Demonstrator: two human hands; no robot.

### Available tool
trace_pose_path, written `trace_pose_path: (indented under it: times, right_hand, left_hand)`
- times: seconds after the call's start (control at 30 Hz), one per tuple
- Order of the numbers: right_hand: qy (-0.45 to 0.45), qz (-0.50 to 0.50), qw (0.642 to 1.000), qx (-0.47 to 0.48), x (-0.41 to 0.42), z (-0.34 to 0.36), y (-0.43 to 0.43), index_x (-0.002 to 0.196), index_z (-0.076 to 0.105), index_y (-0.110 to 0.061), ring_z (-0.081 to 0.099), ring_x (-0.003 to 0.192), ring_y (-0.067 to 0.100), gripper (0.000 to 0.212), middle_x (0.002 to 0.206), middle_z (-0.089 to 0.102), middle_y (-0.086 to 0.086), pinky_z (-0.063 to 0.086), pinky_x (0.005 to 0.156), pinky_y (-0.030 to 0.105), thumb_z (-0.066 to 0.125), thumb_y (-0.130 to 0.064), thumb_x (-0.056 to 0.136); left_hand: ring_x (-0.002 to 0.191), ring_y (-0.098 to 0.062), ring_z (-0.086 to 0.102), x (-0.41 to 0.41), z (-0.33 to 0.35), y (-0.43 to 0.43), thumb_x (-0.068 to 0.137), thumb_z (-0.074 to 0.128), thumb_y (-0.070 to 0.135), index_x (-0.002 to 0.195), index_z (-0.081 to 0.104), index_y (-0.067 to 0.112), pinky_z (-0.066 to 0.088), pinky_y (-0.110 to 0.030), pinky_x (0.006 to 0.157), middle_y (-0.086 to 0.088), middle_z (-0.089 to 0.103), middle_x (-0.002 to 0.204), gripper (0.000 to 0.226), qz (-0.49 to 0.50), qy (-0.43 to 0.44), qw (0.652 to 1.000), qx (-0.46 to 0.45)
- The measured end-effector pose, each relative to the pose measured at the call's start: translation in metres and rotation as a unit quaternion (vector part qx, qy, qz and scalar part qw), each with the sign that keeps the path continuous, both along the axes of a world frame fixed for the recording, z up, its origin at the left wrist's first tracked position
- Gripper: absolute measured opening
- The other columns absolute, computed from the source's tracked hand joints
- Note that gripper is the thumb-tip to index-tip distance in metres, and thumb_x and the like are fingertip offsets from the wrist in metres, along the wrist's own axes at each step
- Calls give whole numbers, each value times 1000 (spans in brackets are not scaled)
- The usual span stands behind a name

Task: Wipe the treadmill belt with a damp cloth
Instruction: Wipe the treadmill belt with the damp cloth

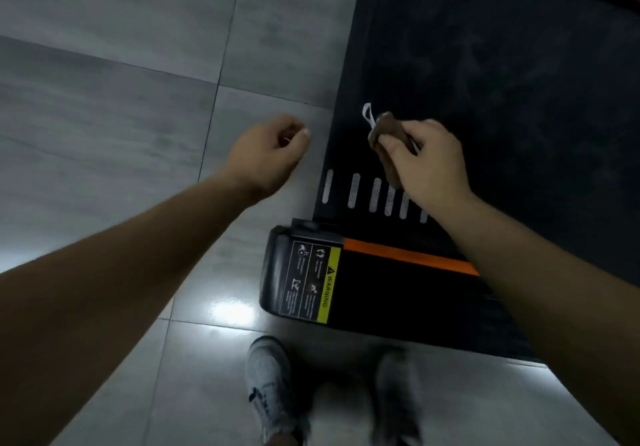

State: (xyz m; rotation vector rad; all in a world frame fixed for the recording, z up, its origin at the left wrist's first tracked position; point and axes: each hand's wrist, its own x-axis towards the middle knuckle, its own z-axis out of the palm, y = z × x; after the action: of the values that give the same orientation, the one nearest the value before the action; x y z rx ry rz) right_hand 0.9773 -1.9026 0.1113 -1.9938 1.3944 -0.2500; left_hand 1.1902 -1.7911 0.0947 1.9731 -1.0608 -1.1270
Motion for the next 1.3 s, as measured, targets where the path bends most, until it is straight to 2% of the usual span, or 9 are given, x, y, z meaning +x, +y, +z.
trace_pose_path:
  times: [0.13,0.33,0.43,0.57,0.67,0.77,1.03,1.17,1.3]
  right_hand:
    - [-25,-37,998,34,-9,31,10,108,71,-23,53,78,-7,20,88,53,-7,36,61,4,61,-35,96]
    - [-70,-69,993,67,13,59,-6,113,68,-26,59,82,7,21,96,53,-8,53,70,29,62,-35,95]
    - [-74,-61,994,45,38,73,-22,113,69,-25,56,83,4,22,96,54,-8,46,70,20,62,-36,95]
    - [-46,-21,999,-1,91,90,-46,109,71,-20,54,83,7,21,93,56,-2,45,72,20,63,-33,94]
    - [-21,-16,999,-22,135,99,-62,101,71,-19,51,79,8,18,87,55,-2,38,67,10,63,-33,94]
    - [8,-21,998,-59,181,106,-76,98,70,-18,50,77,10,18,87,55,-1,36,66,9,64,-34,93]
    - [13,-111,989,-98,279,129,-122,108,72,-18,46,77,4,22,90,55,1,33,66,2,66,-32,92]
    - [3,-112,989,-92,301,134,-160,111,71,-22,47,82,4,23,93,58,1,35,72,5,65,-34,92]
    - [5,-110,989,-94,314,140,-223,111,71,-22,49,85,10,23,94,59,2,34,72,12,66,-33,92]
  left_hand:
    - [97,-14,63,6,36,-19,106,52,35,122,64,16,51,-32,86,3,67,106,28,-24,-30,999,13]
    - [107,-10,62,35,72,-47,104,53,39,125,65,19,48,-29,93,7,66,113,32,-25,-85,996,10]
    - [113,-11,61,61,84,-61,103,54,43,134,62,18,49,-31,94,1,67,122,40,-43,-117,992,-3]
    - [119,-21,60,118,100,-92,98,51,51,140,57,19,48,-34,95,-7,63,130,53,-74,-189,979,-29]
    - [119,-27,60,170,107,-118,101,51,48,140,58,19,47,-38,95,-10,62,132,49,-110,-228,967,-27]
    - [117,-31,60,224,111,-147,102,44,54,142,54,21,48,-41,95,-11,60,136,53,-168,-263,950,3]
    - [122,-35,56,347,133,-201,103,46,49,141,56,18,42,-45,100,-12,61,134,50,-230,-342,911,18]
    - [114,-36,60,375,144,-247,103,47,49,139,58,18,44,-46,97,-14,64,126,49,-236,-351,906,10]
    - [117,-35,59,383,151,-323,103,47,48,140,57,19,44,-44,96,-12,64,130,48,-236,-349,907,8]
